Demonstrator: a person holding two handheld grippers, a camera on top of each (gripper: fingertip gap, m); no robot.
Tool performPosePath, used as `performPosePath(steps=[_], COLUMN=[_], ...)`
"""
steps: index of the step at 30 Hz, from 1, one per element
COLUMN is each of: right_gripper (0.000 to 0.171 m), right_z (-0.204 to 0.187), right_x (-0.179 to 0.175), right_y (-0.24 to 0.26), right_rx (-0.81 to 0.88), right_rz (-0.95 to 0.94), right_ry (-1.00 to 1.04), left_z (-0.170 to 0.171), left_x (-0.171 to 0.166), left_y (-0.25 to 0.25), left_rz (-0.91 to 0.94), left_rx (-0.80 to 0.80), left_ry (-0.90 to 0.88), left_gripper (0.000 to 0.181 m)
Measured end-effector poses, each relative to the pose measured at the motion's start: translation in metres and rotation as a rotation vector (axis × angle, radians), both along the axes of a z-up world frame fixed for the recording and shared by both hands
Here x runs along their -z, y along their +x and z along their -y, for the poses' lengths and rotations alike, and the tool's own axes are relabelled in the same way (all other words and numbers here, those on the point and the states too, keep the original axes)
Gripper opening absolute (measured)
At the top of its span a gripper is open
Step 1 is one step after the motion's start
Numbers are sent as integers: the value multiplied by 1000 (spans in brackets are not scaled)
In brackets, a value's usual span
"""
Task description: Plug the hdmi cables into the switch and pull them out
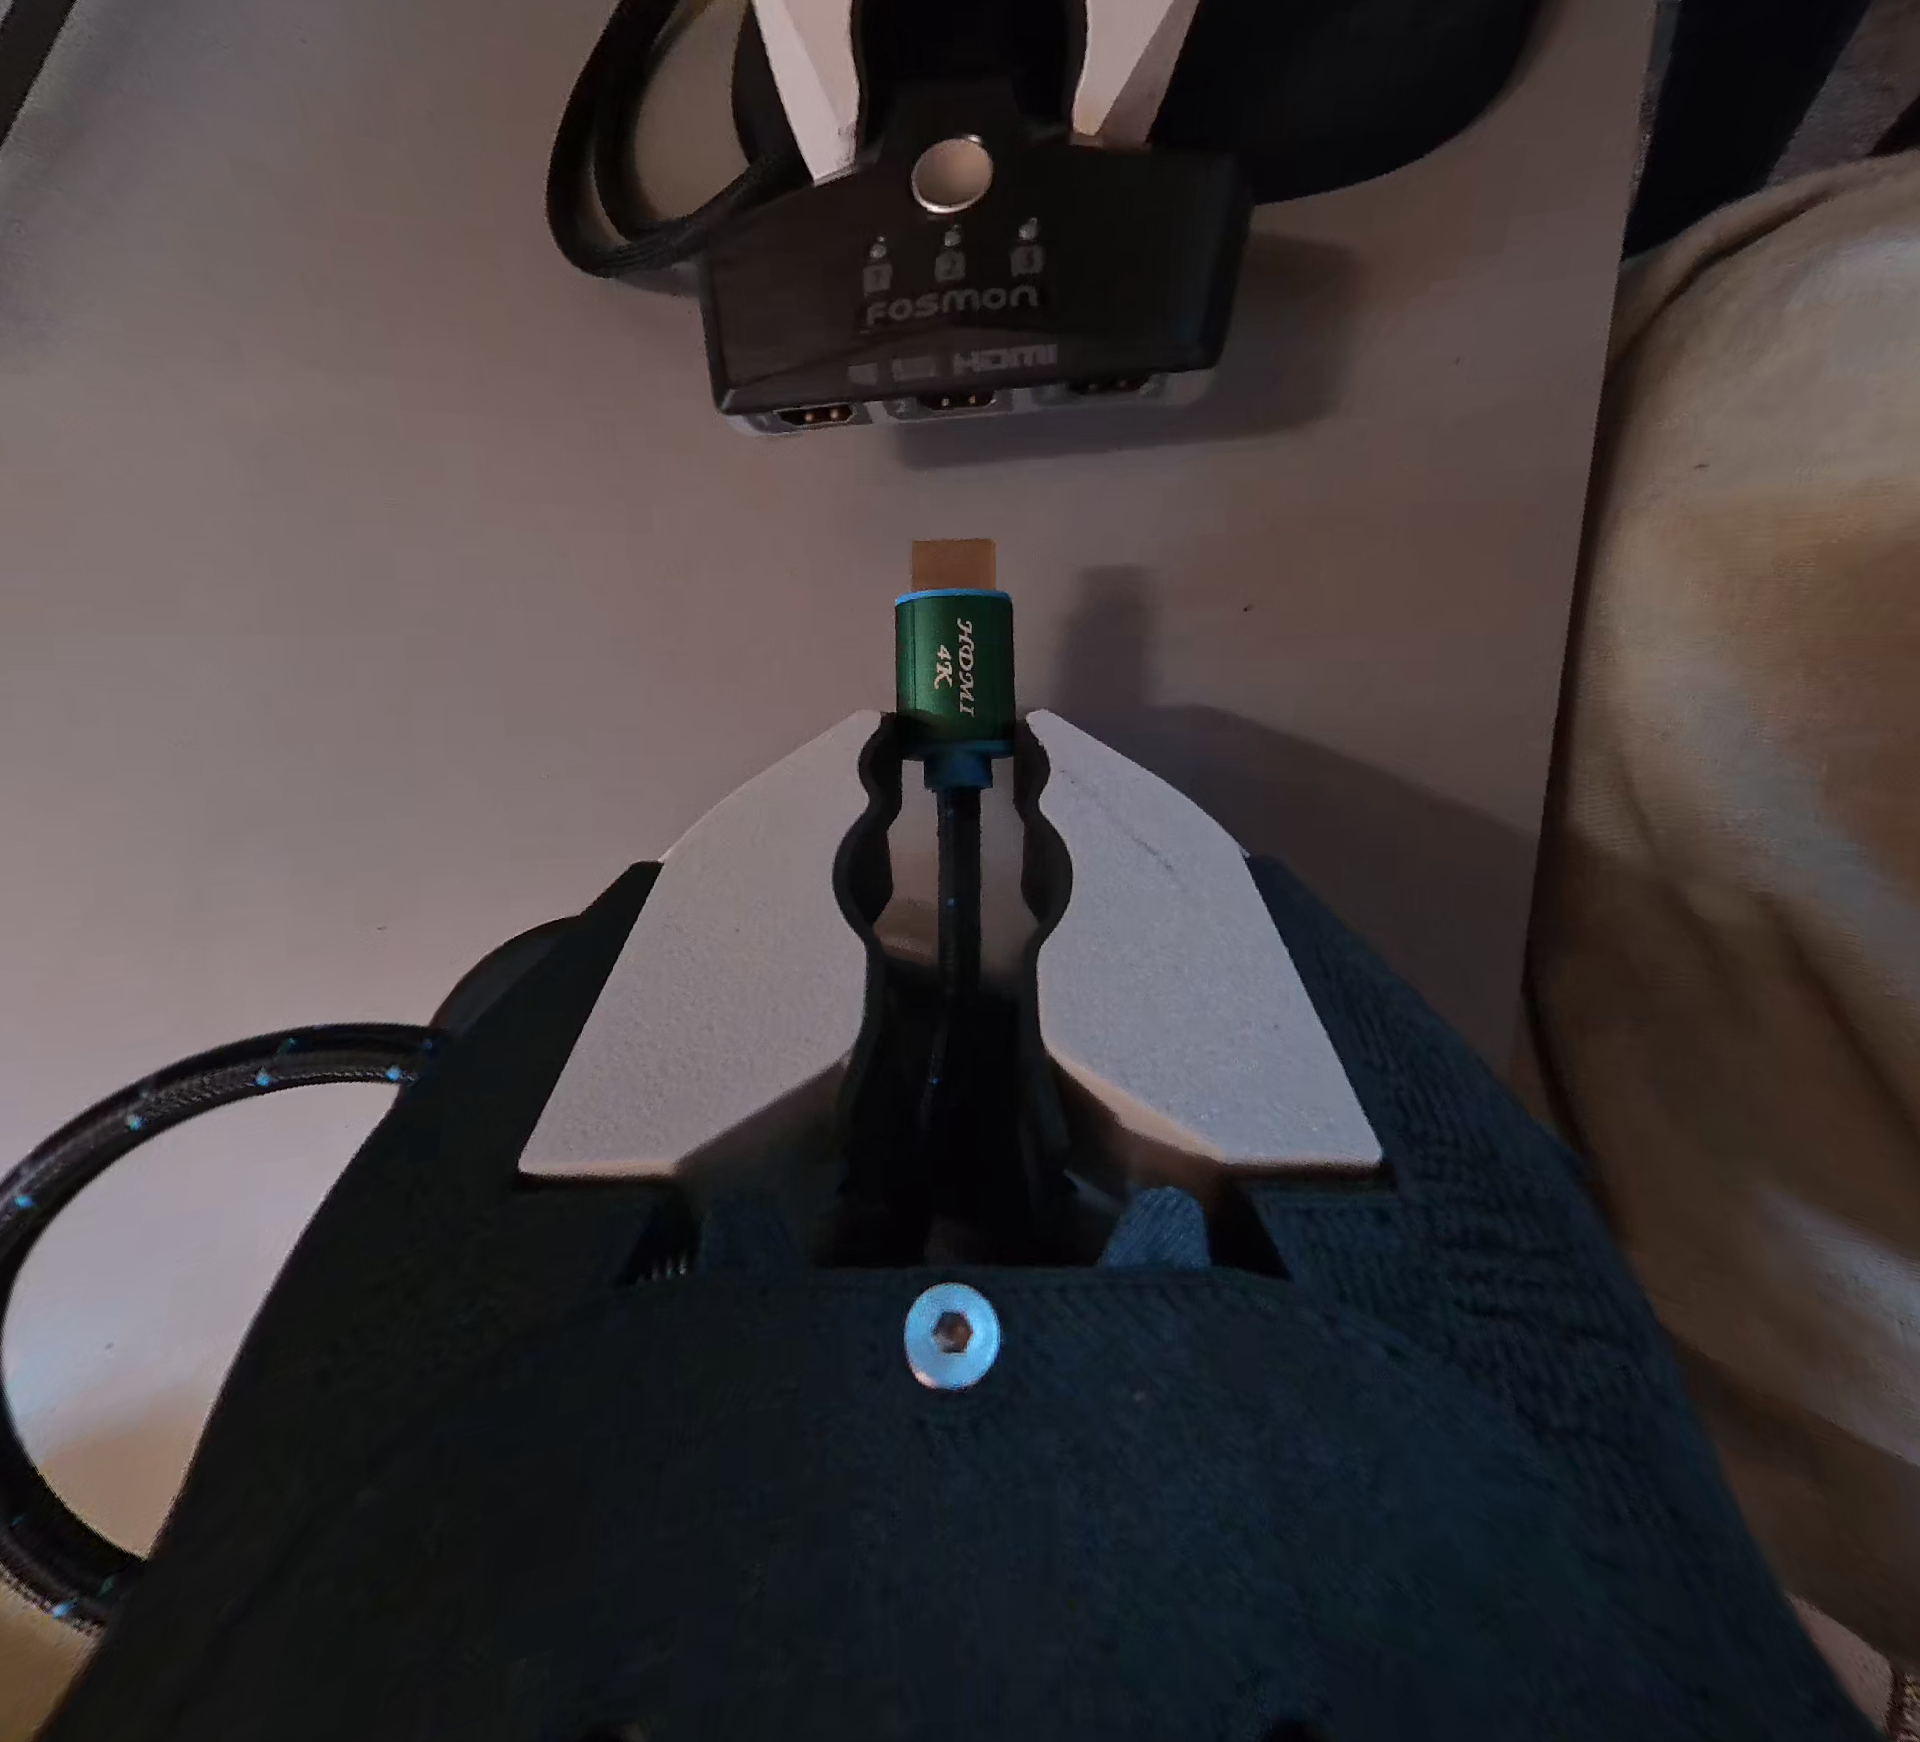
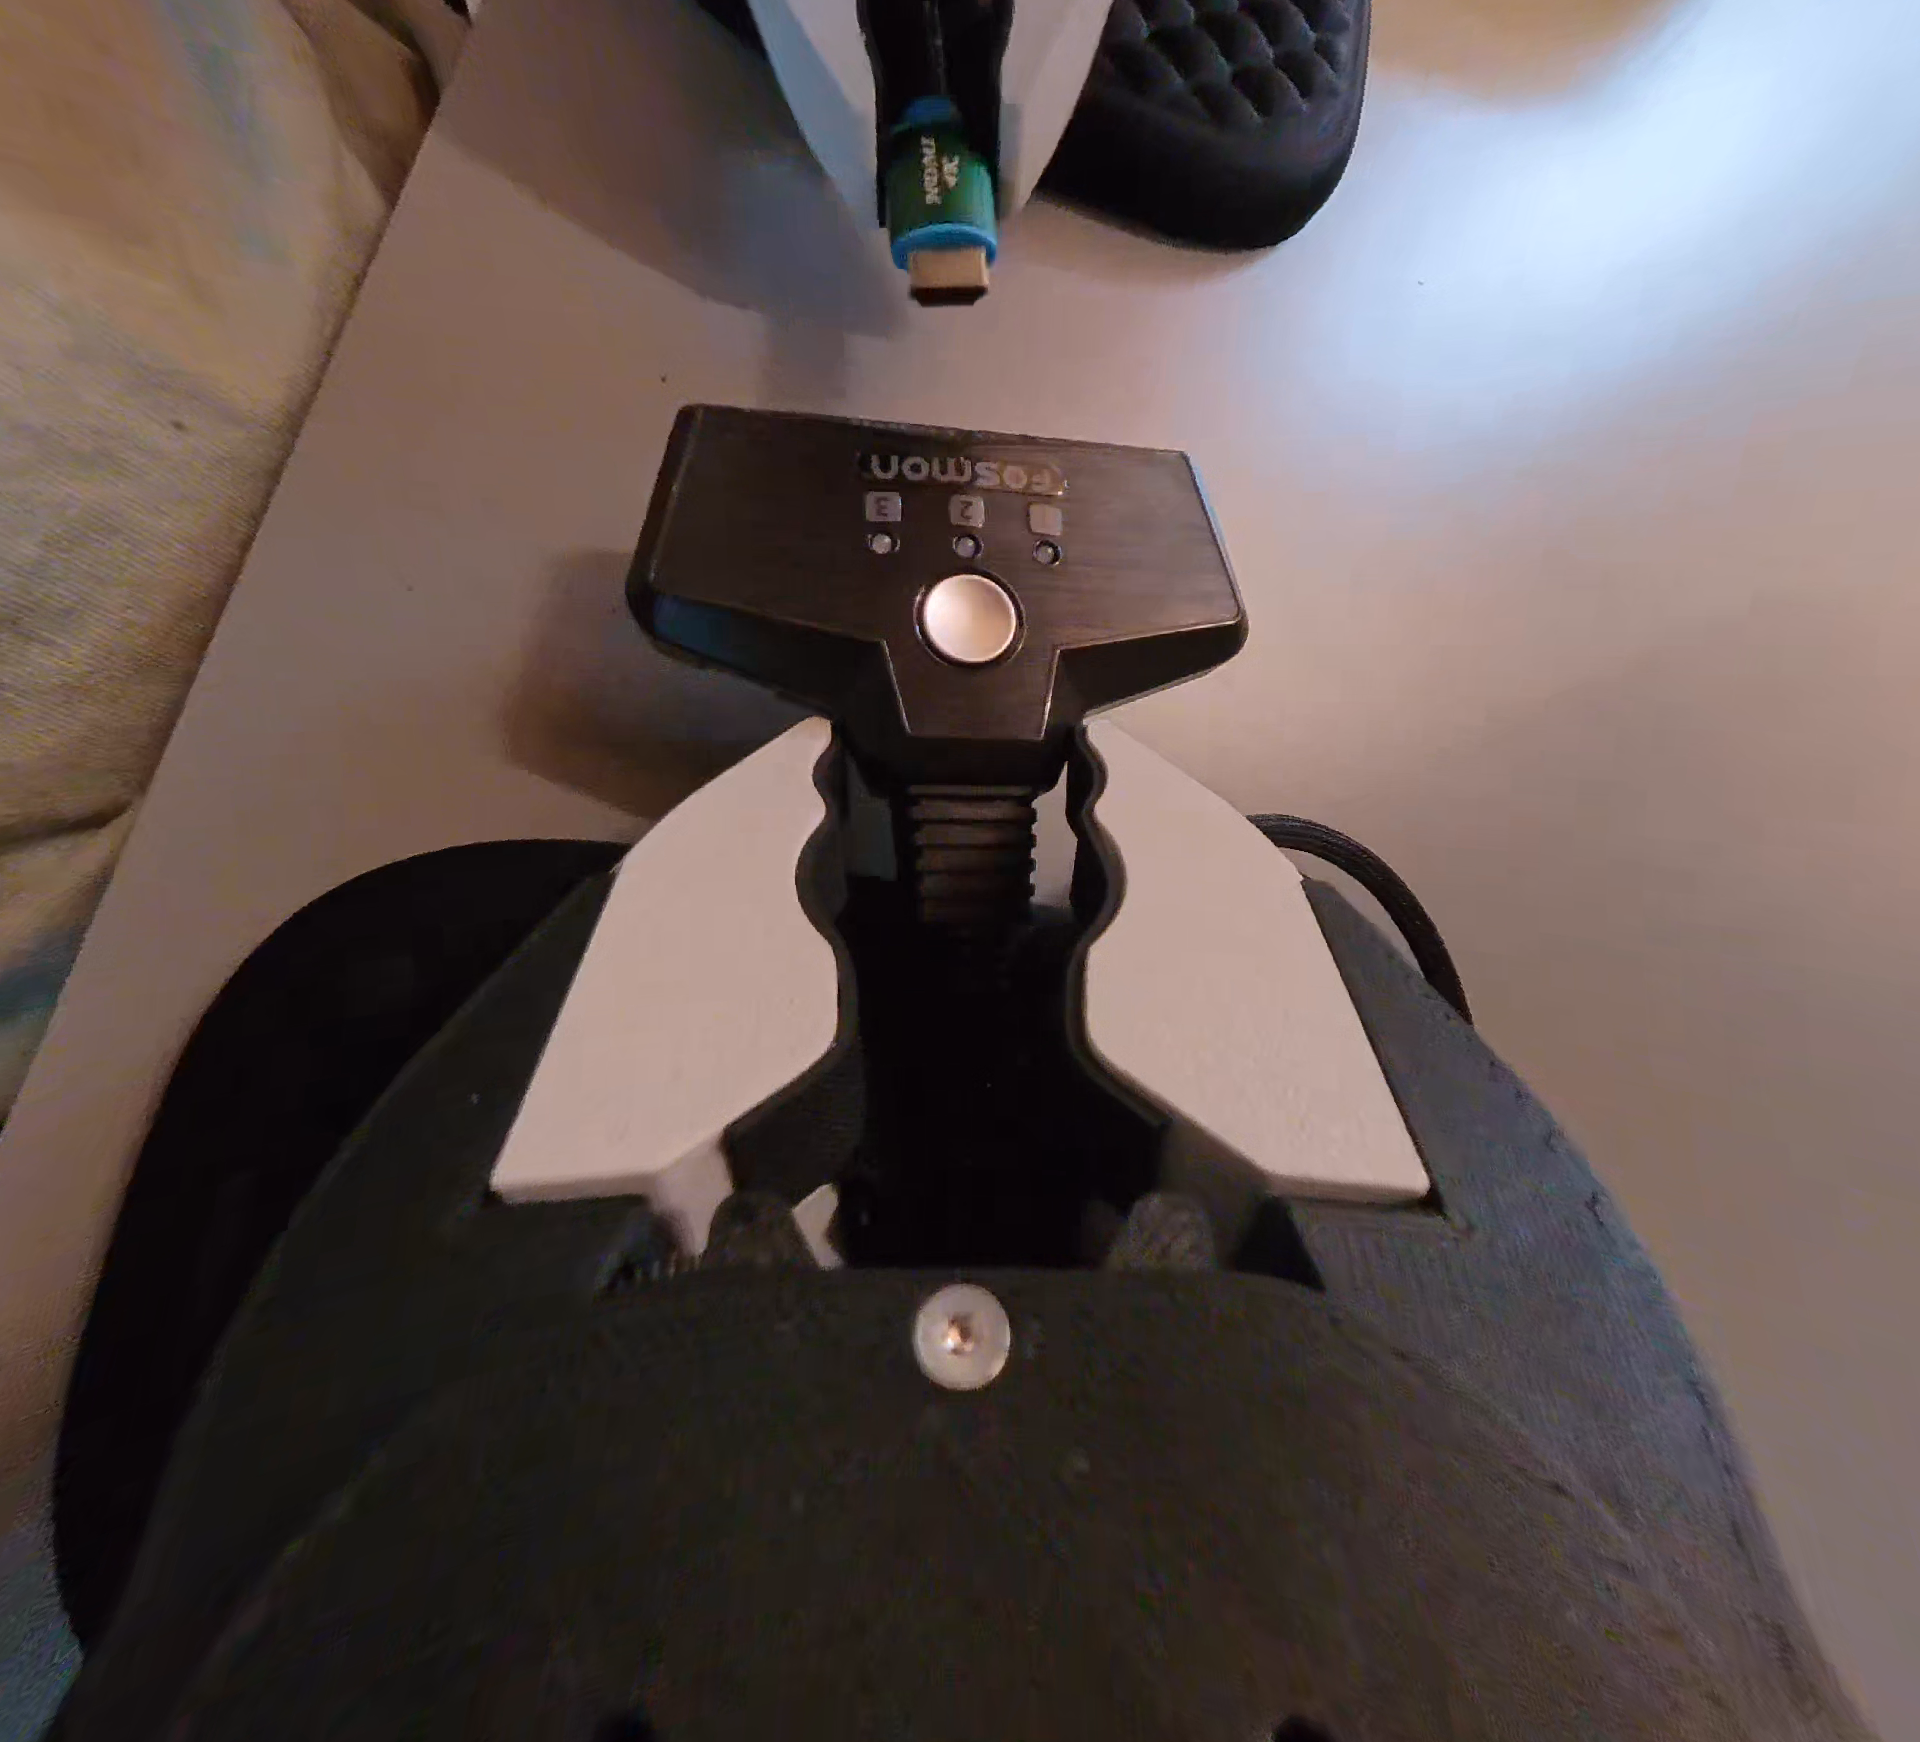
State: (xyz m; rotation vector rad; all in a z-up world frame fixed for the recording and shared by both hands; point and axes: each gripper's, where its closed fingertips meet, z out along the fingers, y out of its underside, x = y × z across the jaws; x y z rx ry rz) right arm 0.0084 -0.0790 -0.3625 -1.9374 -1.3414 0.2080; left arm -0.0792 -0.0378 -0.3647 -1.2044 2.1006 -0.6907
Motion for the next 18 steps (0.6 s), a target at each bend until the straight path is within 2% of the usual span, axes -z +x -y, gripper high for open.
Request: performPosePath(steps=[1,8,12,15,18], right_gripper=[42,42,41,42,41], right_z=[0,1,-2,1,6], right_x=[0,-1,-6,-6,-5], right_y=[-1,-7,-7,-11,-14], right_rx=[-1,-17,19,-3,-32], right_rz=[-6,-8,4,-1,-3], right_ry=[-4,-16,12,7,-13], left_z=[2,4,27,9,5], left_x=[0,2,-4,5,4], left_y=[0,2,0,4,10], left_rz=[-1,-20,-9,-45,-31], left_rx=[6,10,75,-11,-14], left_ry=[3,-10,-69,28,-6], left_gripper=[20,20,20,20,20])
